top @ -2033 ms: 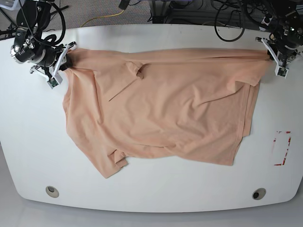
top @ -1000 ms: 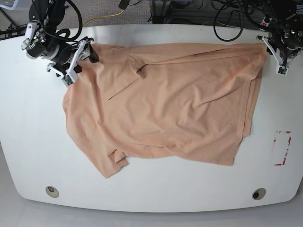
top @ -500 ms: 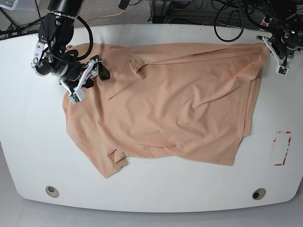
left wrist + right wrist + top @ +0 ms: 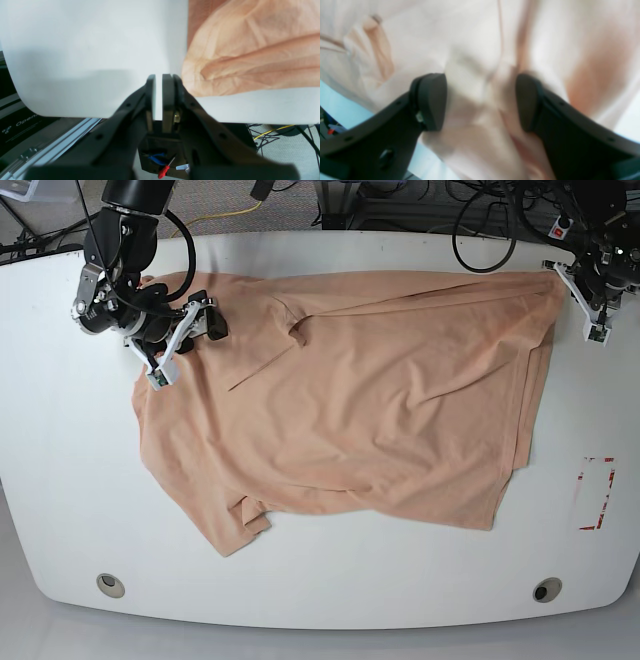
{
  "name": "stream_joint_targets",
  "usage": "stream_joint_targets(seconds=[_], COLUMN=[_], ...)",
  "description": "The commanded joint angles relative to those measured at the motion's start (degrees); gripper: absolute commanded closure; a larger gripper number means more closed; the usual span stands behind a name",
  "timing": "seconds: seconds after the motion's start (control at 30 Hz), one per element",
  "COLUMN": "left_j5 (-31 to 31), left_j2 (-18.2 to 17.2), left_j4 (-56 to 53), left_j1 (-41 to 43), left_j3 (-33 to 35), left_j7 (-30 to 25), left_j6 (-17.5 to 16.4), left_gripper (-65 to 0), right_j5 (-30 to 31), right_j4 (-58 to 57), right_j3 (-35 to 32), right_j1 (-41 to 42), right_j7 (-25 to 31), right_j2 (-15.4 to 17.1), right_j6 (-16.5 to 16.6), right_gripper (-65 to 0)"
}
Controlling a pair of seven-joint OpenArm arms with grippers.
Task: Fold the T-shirt properly
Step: 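Shift the right gripper along the shirt edge and regrasp, then move the left gripper inward along the shirt edge and regrasp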
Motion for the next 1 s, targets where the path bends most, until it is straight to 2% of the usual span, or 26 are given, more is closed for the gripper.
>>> stream_joint_targets(seconds=[0.0,0.07,0.13,0.23,0.3,0.37,0.67,0.9,0.97], left_j5=[-0.09,-0.09,-0.09,-0.09,-0.09,-0.09,-0.09,0.18,0.35], left_j2=[-0.76,-0.76,-0.76,-0.76,-0.76,-0.76,-0.76,-0.68,0.82], left_j4=[1.12,1.12,1.12,1.12,1.12,1.12,1.21,1.30,1.30], left_j1=[-0.21,-0.21,-0.21,-0.21,-0.21,-0.21,-1.18,-7.42,-10.59], left_j3=[-0.43,-0.43,-0.43,-0.43,-0.43,-0.43,-0.34,0.10,0.10], left_j7=[-0.56,-0.56,-0.56,-0.56,-0.56,-0.56,-0.56,-0.39,-0.21], left_j6=[0.32,0.32,0.32,0.32,0.32,0.32,0.32,0.32,0.32], left_gripper=[-2.2,-2.2,-2.2,-2.2,-2.2,-2.2,-2.2,-2.2,-2.2], right_j5=[0.98,1.07,1.07,1.07,1.16,1.16,1.16,1.24,1.24], right_j4=[1.00,1.09,1.09,1.09,1.09,1.17,8.29,15.33,16.29], right_j3=[-2.30,-3.18,-3.27,-3.18,-3.18,-3.18,0.07,2.45,2.62], right_j1=[0.23,0.23,0.15,0.15,0.23,0.23,-2.31,-4.42,-4.25], right_j7=[1.25,1.25,1.25,1.33,1.33,1.33,1.25,0.98,0.98], right_j2=[-0.53,-0.61,-0.70,-0.70,-0.70,-0.70,-0.61,-0.44,0.09], right_j6=[0.10,0.10,0.10,0.10,0.10,0.10,0.10,0.10,0.10], right_gripper=[-41.1,-36.3,-28.2,-11.3,-4.1,0.0,0.0,0.0,0.0])
